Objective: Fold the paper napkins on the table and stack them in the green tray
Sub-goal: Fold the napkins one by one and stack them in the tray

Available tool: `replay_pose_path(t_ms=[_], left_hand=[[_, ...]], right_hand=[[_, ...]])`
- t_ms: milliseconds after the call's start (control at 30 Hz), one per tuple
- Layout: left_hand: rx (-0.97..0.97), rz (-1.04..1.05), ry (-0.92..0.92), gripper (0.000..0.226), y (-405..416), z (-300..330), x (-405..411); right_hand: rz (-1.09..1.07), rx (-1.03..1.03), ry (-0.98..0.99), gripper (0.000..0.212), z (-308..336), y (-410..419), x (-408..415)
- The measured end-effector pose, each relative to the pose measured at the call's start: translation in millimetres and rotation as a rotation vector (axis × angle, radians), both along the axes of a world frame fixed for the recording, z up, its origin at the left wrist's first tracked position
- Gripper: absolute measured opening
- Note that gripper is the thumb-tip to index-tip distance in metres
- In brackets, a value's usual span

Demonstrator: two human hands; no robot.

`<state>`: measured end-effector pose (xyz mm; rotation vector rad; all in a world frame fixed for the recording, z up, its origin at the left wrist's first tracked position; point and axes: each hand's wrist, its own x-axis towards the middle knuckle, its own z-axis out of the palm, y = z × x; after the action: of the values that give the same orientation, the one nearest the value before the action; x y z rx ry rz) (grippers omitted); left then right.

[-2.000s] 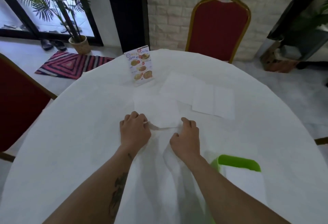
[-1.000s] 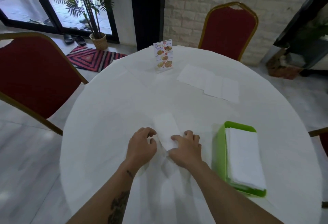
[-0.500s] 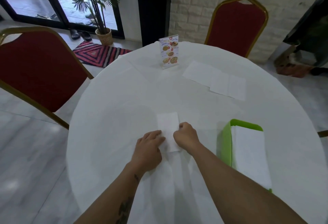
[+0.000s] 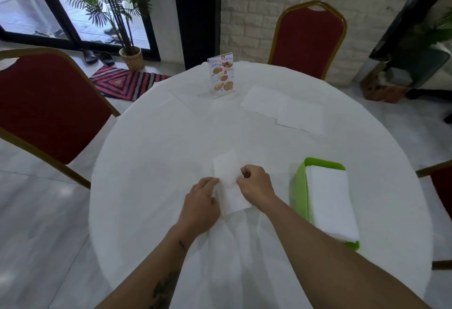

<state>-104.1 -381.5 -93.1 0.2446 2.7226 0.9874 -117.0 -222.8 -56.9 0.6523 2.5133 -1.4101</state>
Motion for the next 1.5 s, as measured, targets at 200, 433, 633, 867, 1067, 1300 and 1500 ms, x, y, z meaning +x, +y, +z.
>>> replay_pose_path(t_ms=[200,433,633,867,1067,1300,1500], left_hand=[[0.123,-0.047,0.110,0.054,20,35,2],[0.139,-0.259,0.087,0.055,78,68,9],[0.073,-0.405,0.037,0.056,124,67,22],[0.060,-0.415,0.088,0.050,165,54,33],[-0.056,-0.383,0.182,0.050,192,49,45],[-0.241,-0.363,0.139,0.051,203,43,53],[-0.302,-0.406,0.133,0.049,203,53,51]], right_hand=[[-0.034,0.101,0.110,0.034,41,25,28],[-0.221,0.080,0.188,0.034,91,103,72],[-0.408,0.140,0.017,0.019,68,159,108],[-0.380,0.167,-0.018,0.010,50,181,106],[-0.039,0.502,0.015,0.053,46,195,106],[0.437,0.865,0.099,0.041,16,197,118],[0.435,0.819,0.053,0.041,25,198,112]])
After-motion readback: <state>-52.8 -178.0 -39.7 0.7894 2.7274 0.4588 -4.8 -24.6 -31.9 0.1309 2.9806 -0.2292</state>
